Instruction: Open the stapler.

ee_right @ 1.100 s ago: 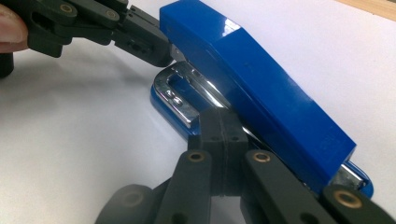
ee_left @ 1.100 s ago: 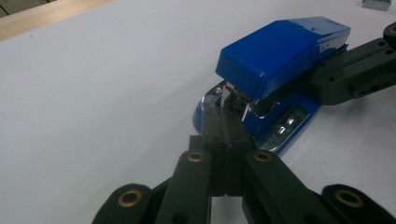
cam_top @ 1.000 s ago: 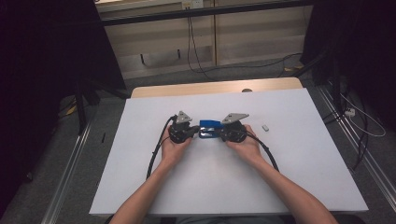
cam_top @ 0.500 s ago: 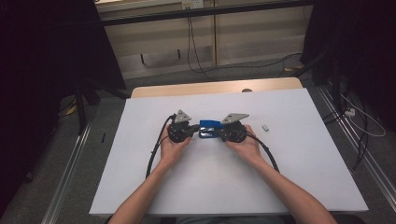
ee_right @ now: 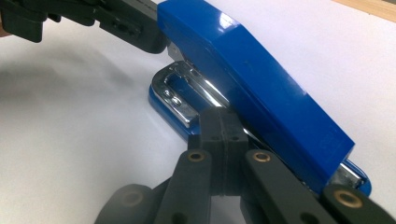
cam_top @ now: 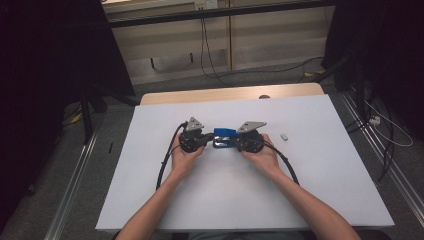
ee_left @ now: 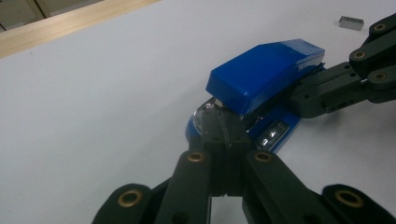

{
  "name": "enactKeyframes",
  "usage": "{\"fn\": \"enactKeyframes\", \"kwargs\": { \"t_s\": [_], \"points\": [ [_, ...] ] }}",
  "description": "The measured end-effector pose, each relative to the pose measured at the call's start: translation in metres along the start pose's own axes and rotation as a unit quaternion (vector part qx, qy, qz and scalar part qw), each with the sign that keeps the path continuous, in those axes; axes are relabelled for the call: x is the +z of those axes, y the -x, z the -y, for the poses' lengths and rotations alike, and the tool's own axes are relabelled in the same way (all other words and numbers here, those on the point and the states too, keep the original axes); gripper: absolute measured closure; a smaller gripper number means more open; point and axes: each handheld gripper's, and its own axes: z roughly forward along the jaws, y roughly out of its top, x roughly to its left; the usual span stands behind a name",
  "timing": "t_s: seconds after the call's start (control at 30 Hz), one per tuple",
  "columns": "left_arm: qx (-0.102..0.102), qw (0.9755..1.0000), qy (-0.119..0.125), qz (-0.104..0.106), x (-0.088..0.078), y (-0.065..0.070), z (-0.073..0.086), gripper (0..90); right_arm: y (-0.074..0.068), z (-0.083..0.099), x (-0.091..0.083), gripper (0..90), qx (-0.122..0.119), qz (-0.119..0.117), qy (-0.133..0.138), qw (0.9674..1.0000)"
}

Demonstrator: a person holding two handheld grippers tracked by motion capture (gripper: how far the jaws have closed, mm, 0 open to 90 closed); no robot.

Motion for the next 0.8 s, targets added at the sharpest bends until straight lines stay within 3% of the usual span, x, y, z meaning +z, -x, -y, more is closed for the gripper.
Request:
{"fn": "enactKeyframes", "kwargs": {
  "t_s": [0.8],
  "points": [
    [-0.013,0.9996,0.025,0.006,-0.0057,0.0024,-0.0083,90.0,-0.0002,-0.0001,0.0000,90.0,0.001,0.001,0.000,1.0000]
  ]
}}
